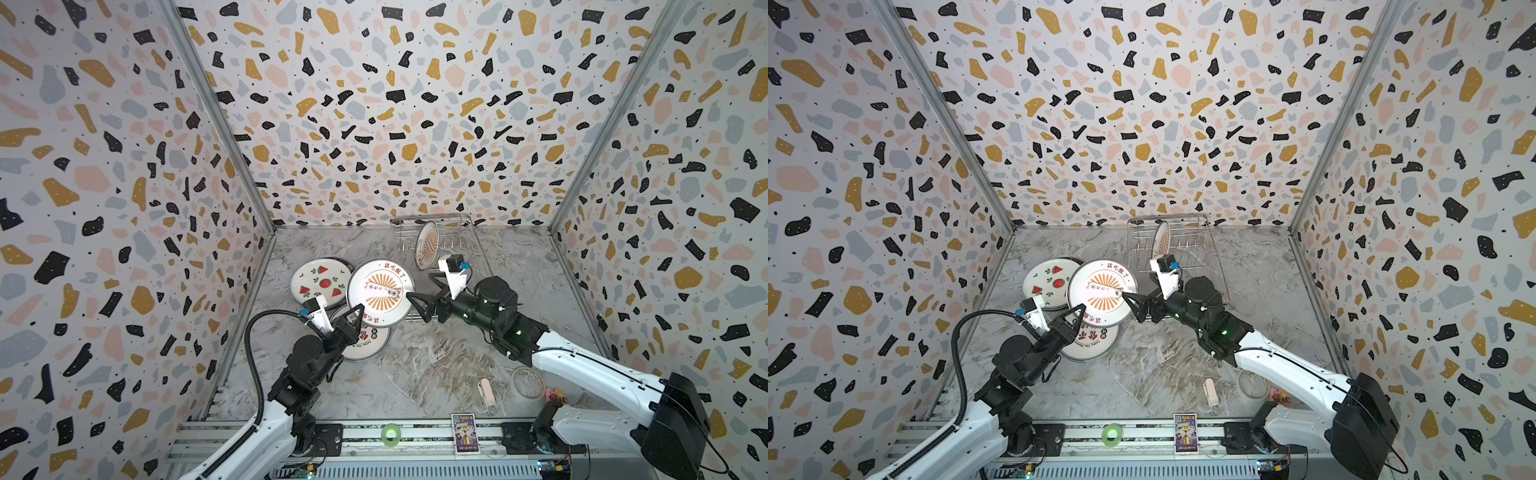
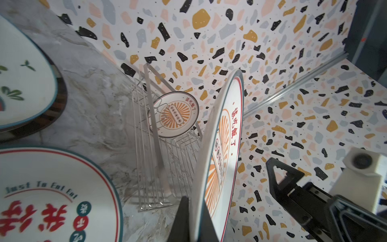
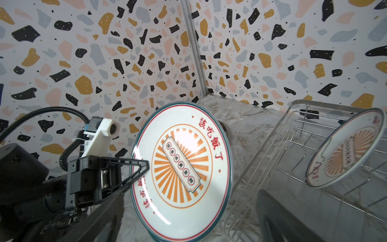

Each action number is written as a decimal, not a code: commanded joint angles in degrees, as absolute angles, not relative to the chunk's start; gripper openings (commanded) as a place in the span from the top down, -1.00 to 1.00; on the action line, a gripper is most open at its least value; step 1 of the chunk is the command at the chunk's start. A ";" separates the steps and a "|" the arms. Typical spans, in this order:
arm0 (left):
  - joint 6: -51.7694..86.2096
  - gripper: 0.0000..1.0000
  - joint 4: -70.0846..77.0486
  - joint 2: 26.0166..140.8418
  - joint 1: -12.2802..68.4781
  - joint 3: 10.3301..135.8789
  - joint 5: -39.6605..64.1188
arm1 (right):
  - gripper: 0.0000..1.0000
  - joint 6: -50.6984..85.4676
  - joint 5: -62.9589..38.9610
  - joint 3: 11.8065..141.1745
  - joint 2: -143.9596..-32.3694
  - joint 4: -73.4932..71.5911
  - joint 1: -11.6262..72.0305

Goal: Unload the plates from the dish rack
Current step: Place the plate among the plates.

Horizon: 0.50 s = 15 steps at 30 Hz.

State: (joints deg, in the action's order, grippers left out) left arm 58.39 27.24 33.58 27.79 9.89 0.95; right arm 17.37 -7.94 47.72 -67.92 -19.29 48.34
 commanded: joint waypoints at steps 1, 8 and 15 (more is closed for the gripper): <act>61.20 1.00 25.03 30.77 25.04 9.11 2.33 | -0.97 15.21 -2.56 48.96 -69.07 -18.53 50.76; 64.72 1.00 15.05 23.38 20.66 6.72 1.69 | -0.97 14.96 1.42 49.98 -72.57 -19.38 55.73; 69.45 1.00 7.73 21.62 20.38 4.69 0.22 | -0.98 13.04 7.03 52.58 -77.92 -19.32 60.85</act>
